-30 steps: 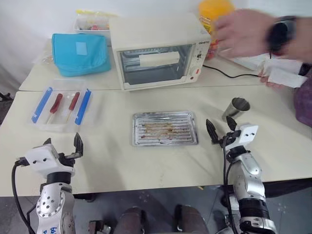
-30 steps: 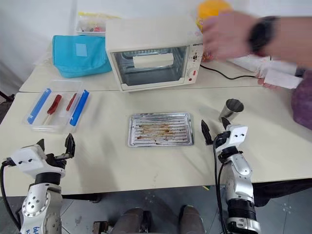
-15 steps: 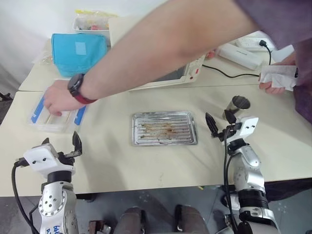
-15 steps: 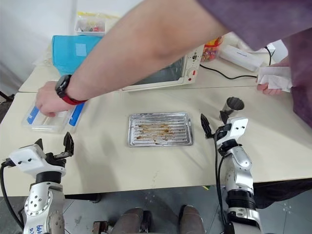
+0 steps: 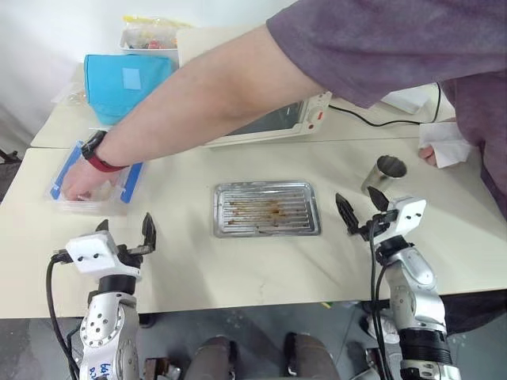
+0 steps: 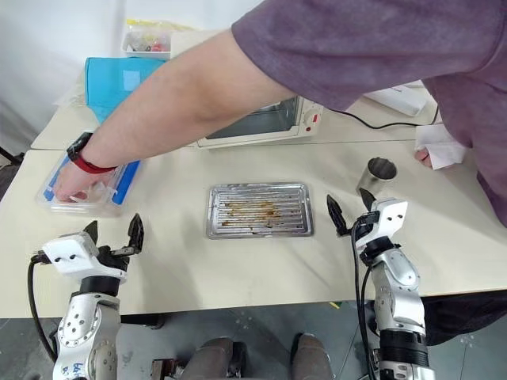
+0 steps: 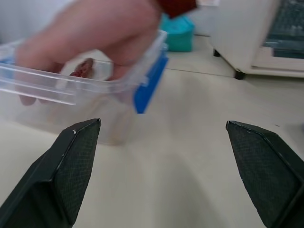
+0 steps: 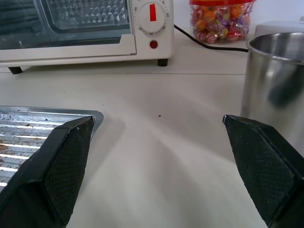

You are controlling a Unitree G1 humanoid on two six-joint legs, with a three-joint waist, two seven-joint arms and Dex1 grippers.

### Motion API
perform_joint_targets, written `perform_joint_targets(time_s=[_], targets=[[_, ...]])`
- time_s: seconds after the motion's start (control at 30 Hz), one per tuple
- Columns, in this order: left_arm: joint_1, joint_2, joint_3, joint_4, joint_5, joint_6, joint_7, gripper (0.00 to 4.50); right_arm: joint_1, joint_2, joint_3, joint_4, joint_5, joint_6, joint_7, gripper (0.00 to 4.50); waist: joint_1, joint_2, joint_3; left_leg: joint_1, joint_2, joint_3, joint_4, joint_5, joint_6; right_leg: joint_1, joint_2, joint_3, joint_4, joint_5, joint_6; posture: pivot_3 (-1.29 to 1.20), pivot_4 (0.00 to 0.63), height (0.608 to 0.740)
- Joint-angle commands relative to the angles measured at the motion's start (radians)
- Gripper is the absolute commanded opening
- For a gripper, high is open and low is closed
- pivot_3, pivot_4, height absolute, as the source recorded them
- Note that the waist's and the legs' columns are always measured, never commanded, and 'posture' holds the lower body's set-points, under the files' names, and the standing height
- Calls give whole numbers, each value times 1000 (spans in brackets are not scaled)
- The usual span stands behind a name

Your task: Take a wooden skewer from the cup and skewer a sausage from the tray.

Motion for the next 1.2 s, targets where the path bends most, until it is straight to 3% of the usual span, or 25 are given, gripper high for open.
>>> perform_joint_targets(time_s=[0.03,0.37,0.5,0.7,1.03,1.07,1.1,1.2], targets=[[-5,11,16,-10,10,6,14,4478,23,3,3,-60,6,28,-24,4500,0,0,0,0,0,0,0,0,0,0,0,0,0,0,0,0,150,740],[-27,46,-13,7,-2,46,-29,4478,79,-17,21,-192,-53,94,-112,4500,1,0,0,0,0,0,0,0,0,0,0,0,0,0,0,0,150,740],[-13,54,-16,20,-1,44,-50,4478,68,-63,41,-189,-103,188,-143,4500,1,0,0,0,0,0,0,0,0,0,0,0,0,0,0,0,150,740],[-19,44,-33,35,-13,27,-78,4478,38,-27,5,-147,-75,147,-160,4500,1,0,0,0,0,0,0,0,0,0,0,0,0,0,0,0,150,740],[-34,54,-44,63,2,-18,-103,4478,10,-25,31,-90,-88,72,-111,4500,0,0,0,0,0,0,0,0,0,0,0,0,0,0,0,0,150,740],[-40,58,-42,67,0,-19,-105,4478,23,-15,23,-118,19,108,-31,4500,1,0,0,0,0,0,0,0,0,0,0,0,0,0,0,0,150,740],[-44,61,-40,72,0,-18,-107,4478,36,-31,31,-134,19,107,-5,4500,2,0,0,0,0,0,0,0,0,0,0,0,0,0,0,0,150,740],[-59,61,-34,87,-11,-23,-108,4478,54,-26,27,-144,-18,73,-34,4500,2,0,0,0,0,0,0,0,0,0,0,0,0,0,0,0,150,740]])
